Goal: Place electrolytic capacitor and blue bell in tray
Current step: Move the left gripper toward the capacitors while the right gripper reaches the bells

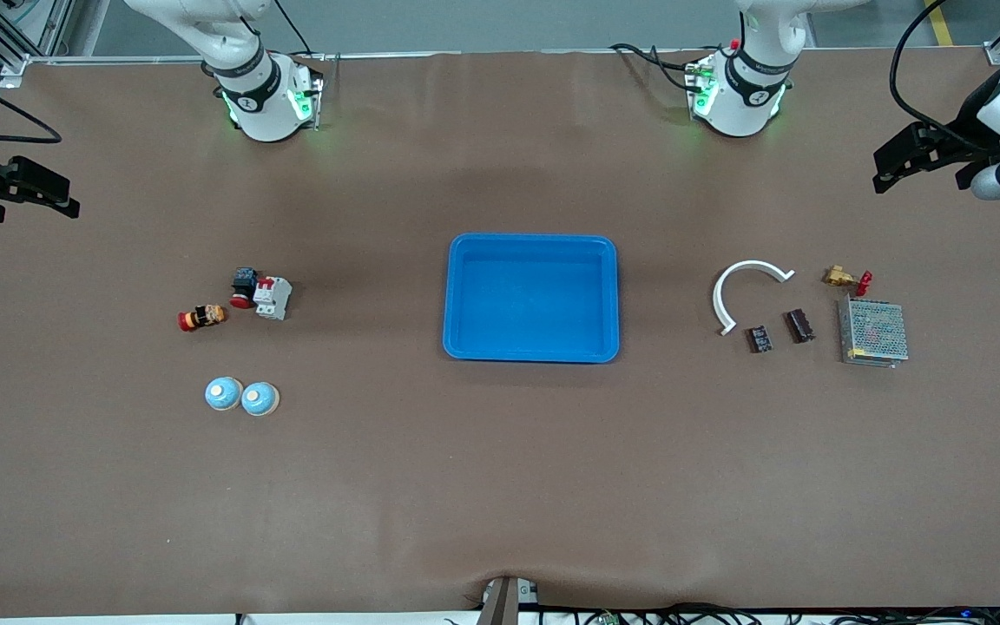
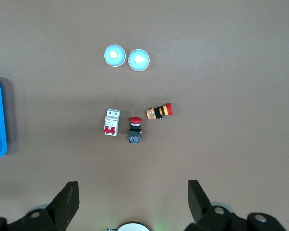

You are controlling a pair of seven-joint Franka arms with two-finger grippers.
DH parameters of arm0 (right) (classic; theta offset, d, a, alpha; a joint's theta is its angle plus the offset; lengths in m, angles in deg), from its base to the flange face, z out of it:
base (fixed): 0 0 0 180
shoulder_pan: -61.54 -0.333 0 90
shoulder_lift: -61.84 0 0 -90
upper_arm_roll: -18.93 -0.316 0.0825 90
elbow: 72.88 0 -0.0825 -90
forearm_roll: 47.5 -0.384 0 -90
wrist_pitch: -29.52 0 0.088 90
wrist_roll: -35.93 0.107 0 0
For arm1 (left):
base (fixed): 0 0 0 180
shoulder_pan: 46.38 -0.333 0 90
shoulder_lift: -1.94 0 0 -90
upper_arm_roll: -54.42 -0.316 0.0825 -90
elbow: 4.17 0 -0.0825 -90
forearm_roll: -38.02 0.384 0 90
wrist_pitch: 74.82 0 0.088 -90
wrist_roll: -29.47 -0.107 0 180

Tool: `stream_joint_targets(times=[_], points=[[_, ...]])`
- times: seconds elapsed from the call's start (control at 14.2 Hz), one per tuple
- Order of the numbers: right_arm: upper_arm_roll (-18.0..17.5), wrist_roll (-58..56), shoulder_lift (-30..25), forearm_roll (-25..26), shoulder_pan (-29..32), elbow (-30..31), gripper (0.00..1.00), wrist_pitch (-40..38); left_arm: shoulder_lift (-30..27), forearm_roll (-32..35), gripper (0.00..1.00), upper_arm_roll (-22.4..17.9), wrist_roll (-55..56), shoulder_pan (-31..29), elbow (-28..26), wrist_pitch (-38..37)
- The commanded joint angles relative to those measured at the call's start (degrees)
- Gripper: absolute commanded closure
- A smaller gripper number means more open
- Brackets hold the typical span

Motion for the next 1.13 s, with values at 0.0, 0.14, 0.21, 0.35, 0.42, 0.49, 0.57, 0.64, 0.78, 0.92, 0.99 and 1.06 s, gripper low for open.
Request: stream_joint_targets(times=[0.0,0.14,0.21,0.35,0.42,0.49,0.57,0.64,0.78,0.92,0.99,1.06], points=[[-0.47,1.00,-1.27,0.73,0.05,1.13,0.00,0.01,0.10,1.13,0.00,0.07,-0.21,-0.21,0.88,-0.80],[-0.47,0.91,-1.27,0.73,0.05,1.13,0.00,0.10,0.10,1.13,0.00,0.16,-0.48,-1.17,0.97,-0.80],[-0.47,0.91,-1.27,0.73,0.05,1.13,0.00,0.10,0.18,1.21,0.00,0.07,-0.48,-1.17,1.23,-0.80],[-0.47,0.91,-1.27,0.73,0.05,1.13,0.00,0.10,0.27,1.82,0.00,0.07,-0.57,-1.35,1.32,-0.72],[-0.47,0.91,-1.27,0.73,0.05,1.13,0.00,0.10,0.27,1.83,0.00,-0.45,-0.83,-1.35,1.32,-0.80],[-0.47,0.91,-1.18,0.64,0.05,1.13,0.00,0.19,0.36,1.83,0.00,-0.63,-0.48,-1.35,1.32,-0.80],[-0.47,0.91,-1.01,0.73,0.05,1.05,0.00,0.45,0.62,1.83,0.00,-0.63,-0.04,-1.18,1.23,-0.80],[-0.47,0.91,-0.74,0.64,0.14,1.05,0.00,0.71,0.80,1.92,0.00,-0.63,-0.13,-1.17,1.23,-0.72],[-0.47,0.91,0.83,0.47,0.05,0.78,0.00,1.50,1.24,1.92,0.00,-0.63,-0.48,-1.09,1.32,-0.72],[-0.47,1.00,4.25,0.11,-0.91,0.78,0.00,3.87,1.41,1.92,0.00,-0.63,-0.48,-1.26,1.23,-0.80],[-0.47,1.00,6.36,0.11,-1.79,0.78,0.00,5.45,1.41,1.92,0.00,-0.63,-0.39,-1.26,0.88,-0.80],[-0.47,0.91,8.20,0.11,-2.32,0.78,0.00,6.85,1.41,2.00,0.00,-0.72,-0.48,-1.52,0.62,-0.72]])
